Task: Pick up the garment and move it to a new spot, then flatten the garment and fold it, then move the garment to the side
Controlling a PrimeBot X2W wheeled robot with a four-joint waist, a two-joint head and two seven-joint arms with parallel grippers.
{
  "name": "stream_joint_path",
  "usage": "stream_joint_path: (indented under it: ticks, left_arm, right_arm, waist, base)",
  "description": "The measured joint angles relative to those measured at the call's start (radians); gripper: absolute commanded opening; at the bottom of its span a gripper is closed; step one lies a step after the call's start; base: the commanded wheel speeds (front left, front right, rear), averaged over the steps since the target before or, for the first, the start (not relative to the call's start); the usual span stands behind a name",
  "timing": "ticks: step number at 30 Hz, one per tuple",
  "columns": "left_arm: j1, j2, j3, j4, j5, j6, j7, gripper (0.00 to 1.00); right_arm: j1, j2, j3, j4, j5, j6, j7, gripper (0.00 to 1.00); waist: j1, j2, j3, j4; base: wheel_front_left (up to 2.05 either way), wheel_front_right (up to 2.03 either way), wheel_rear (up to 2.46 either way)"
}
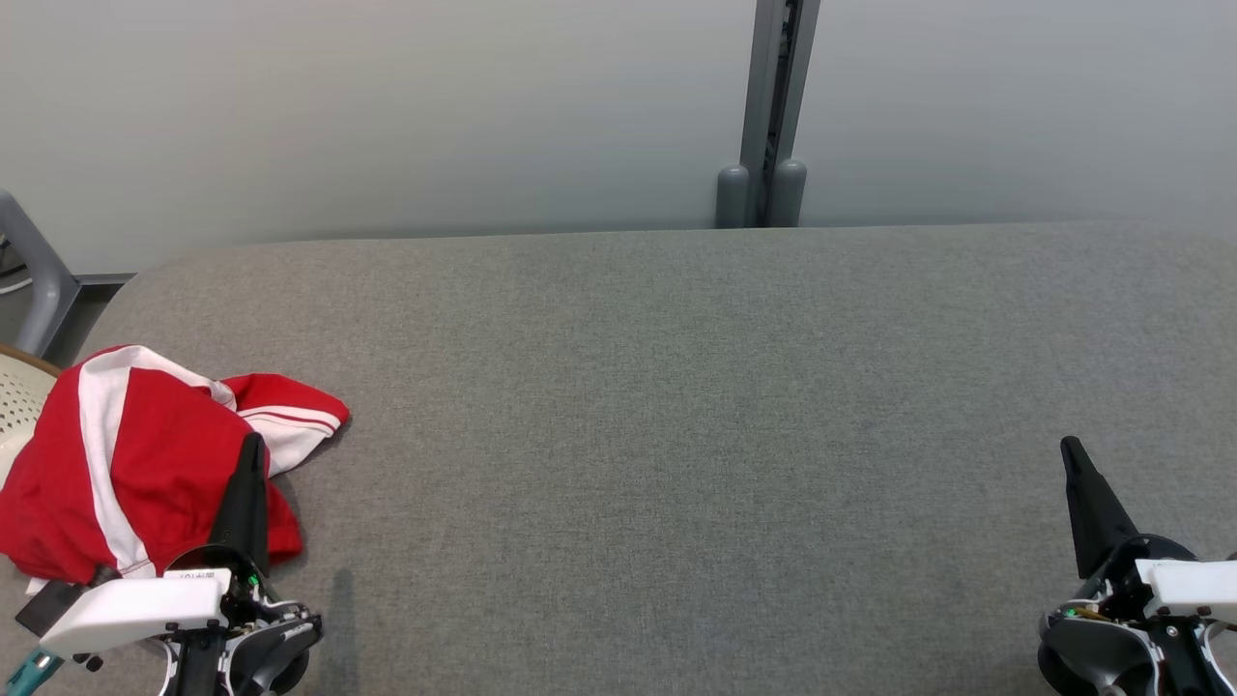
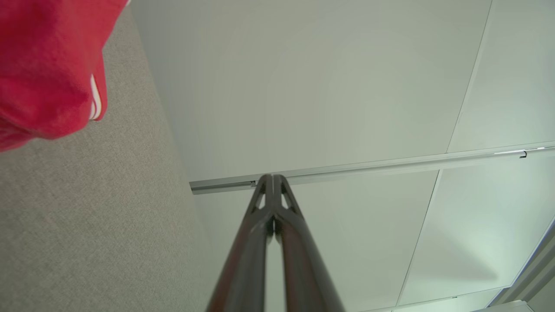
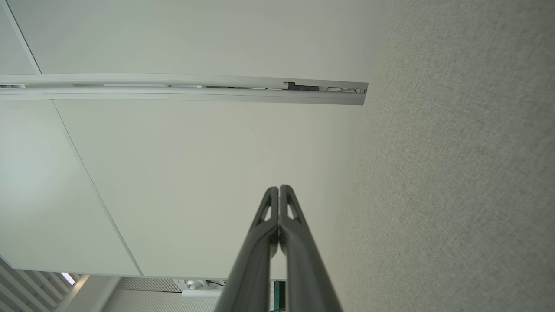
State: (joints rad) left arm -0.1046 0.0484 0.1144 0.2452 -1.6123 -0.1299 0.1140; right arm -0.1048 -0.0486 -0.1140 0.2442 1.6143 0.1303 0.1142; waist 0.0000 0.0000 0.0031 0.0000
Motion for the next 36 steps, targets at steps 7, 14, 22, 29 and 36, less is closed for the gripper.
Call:
stream_joint_path:
  ticks: [7,14,22,29,36]
  left_arm:
    - [0.000,0.000,0.000,0.000,0.000,0.000,0.000,0.00]
    - [0.000,0.000,0.000,0.000,0.000,0.000,0.000,0.00]
    - [0.000,0.000,0.000,0.000,0.000,0.000,0.000,0.00]
    - [0.000,0.000,0.000,0.000,0.000,0.000,0.000,0.00]
    - [0.000,0.000,0.000,0.000,0.000,0.000,0.000,0.00]
  right_arm:
    - [0.000,0.000,0.000,0.000,0.000,0.000,0.000,0.00]
    - [0.000,0.000,0.000,0.000,0.000,0.000,0.000,0.00]
    - [0.000,0.000,0.000,0.000,0.000,0.000,0.000,0.00]
    - [0.000,0.000,0.000,0.000,0.000,0.000,0.000,0.00]
    - [0.000,0.000,0.000,0.000,0.000,0.000,0.000,0.00]
  waist:
    - [0.0000,0.0000,0.000,0.000]
    - [0.0000,0.0000,0.000,0.000]
    - [0.0000,0.0000,0.000,0.000]
    - [0.0000,0.0000,0.000,0.000]
    - [0.0000,0.0000,0.000,0.000]
  base:
    - [0.00,0.00,0.00]
    - [0.00,0.00,0.00]
    - [0.00,0.00,0.00]
    - [0.00,0.00,0.00]
    - [0.00,0.00,0.00]
